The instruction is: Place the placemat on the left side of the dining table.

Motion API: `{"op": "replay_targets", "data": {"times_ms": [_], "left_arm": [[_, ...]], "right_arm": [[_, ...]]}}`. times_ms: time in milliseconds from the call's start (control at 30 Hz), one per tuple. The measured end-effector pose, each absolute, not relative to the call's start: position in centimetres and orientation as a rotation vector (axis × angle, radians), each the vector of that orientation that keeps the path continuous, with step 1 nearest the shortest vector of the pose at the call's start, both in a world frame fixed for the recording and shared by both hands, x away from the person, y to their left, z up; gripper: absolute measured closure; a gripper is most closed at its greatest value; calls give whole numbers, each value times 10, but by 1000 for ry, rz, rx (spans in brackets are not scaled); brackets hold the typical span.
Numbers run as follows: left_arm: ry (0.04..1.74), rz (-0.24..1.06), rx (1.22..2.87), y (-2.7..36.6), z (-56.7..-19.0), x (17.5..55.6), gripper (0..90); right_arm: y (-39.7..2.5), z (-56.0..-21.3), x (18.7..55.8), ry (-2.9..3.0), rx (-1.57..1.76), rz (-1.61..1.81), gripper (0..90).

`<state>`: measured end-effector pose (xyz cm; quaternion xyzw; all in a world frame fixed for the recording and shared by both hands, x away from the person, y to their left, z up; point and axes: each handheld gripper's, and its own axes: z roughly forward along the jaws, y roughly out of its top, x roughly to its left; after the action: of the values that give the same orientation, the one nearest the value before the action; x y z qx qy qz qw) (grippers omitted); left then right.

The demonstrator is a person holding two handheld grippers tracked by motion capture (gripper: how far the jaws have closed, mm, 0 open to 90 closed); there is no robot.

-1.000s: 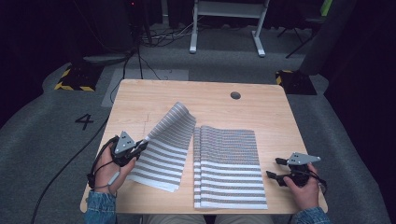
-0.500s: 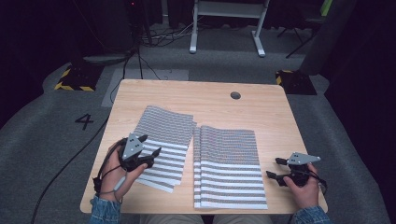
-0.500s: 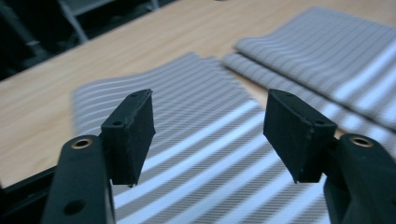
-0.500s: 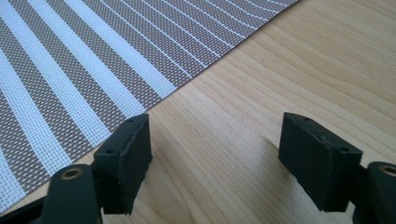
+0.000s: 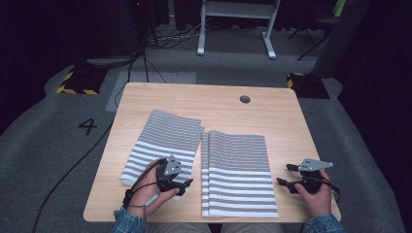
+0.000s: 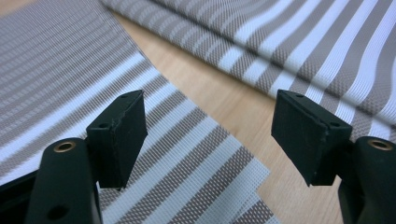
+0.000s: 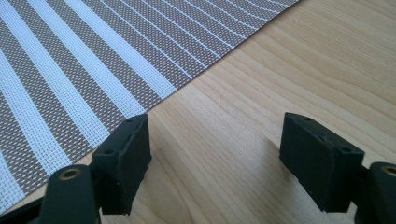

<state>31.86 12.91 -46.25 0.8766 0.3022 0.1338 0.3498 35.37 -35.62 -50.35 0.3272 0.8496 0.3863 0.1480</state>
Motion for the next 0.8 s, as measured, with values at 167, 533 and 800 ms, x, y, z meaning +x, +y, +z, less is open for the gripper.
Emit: {"op": "replay_targets", "data": {"times_ms": [167, 533, 800], "left_arm": [[812, 331, 2371, 124, -476, 322, 257], [842, 241, 2374, 127, -492, 319, 184], [901, 269, 2297, 143, -490, 326, 563]], "right_arm": [[-356, -504, 354, 2443, 941, 1111, 250], [-356, -504, 354, 2443, 942, 1111, 250], [-356, -503, 354, 2444, 941, 1110, 249]]}}
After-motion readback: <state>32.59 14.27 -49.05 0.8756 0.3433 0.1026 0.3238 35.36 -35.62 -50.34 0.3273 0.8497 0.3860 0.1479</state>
